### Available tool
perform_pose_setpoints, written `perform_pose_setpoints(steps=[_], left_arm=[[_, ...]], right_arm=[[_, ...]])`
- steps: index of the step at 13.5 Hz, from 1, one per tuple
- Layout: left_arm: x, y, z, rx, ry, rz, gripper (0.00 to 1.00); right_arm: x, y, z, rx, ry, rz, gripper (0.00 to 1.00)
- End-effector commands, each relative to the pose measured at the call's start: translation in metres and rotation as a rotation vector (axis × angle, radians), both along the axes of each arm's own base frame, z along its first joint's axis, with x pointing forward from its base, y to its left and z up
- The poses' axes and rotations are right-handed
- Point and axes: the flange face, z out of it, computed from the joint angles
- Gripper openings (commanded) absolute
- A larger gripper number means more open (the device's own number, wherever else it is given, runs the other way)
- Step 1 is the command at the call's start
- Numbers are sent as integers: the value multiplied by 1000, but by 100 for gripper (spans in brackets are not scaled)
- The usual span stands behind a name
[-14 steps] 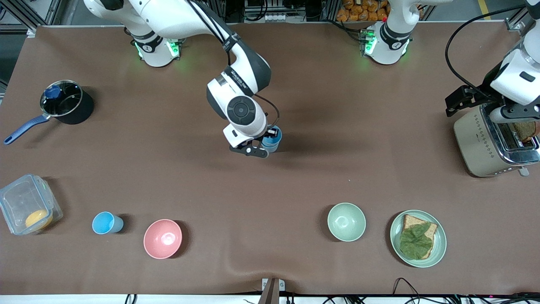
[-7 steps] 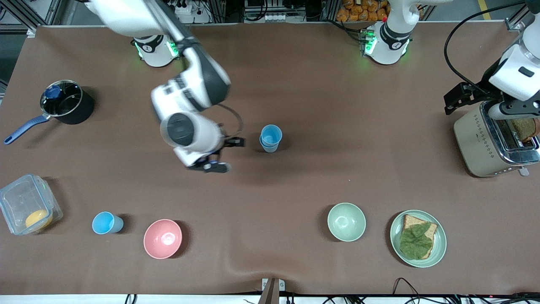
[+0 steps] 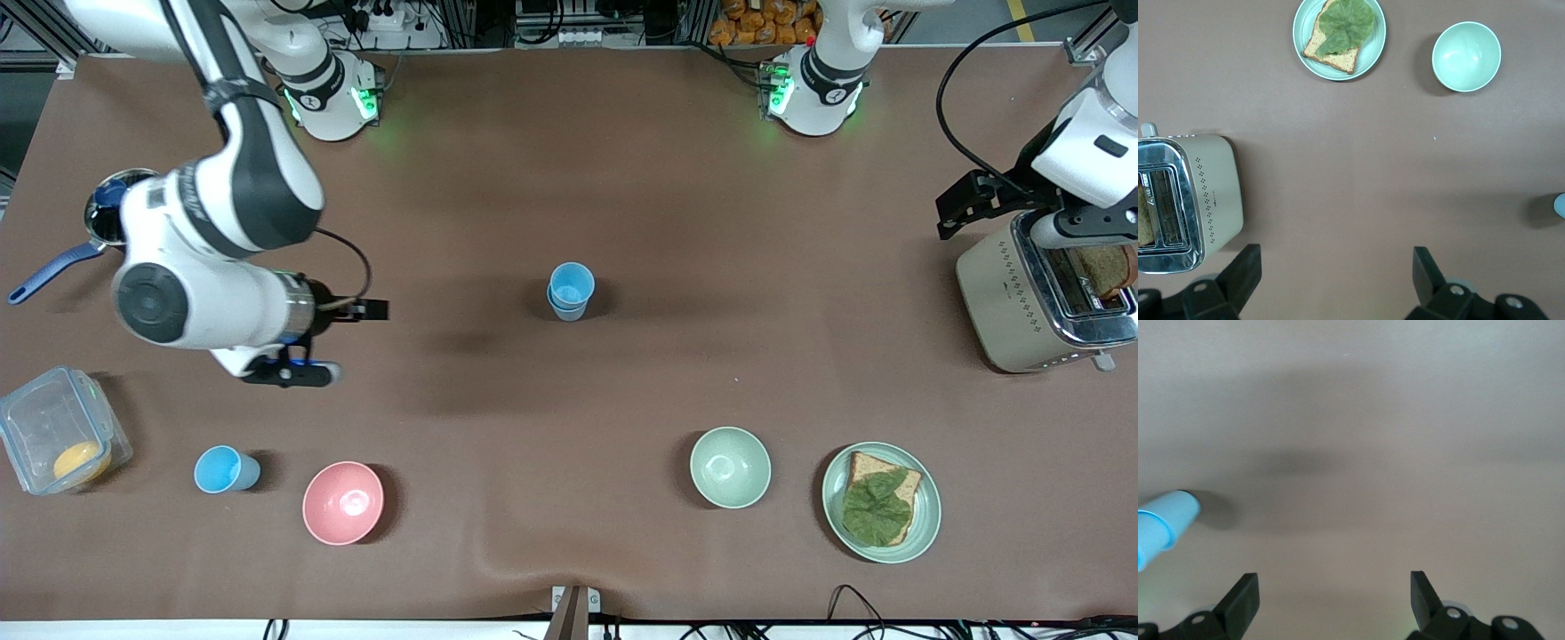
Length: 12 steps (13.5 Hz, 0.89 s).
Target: Stack blue cups with both arms
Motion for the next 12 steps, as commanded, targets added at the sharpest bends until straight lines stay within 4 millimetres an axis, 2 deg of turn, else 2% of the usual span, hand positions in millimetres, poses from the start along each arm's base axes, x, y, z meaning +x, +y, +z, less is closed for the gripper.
perform_pose_setpoints(steps=[1, 3, 5, 7, 10, 12], left_arm=[[-7, 1, 6, -16, 10, -9, 100], [-7, 0, 5, -16, 21, -6, 100], [-8, 1, 5, -16, 23, -3, 100], [-8, 0, 5, -15, 23, -6, 100], [-8, -2, 5, -12, 21, -14, 100], [-8, -2, 10, -17, 11, -12, 100]], right_arm=[[-11, -42, 36, -18, -30, 108, 100], [-10, -87, 58, 11, -71, 148, 100], [-9, -143, 74, 30, -103, 163, 100], [-19, -175, 100, 31, -133, 134, 100], [-50, -181, 135, -24, -158, 117, 100], [-73, -176, 144, -44, -161, 68, 100]])
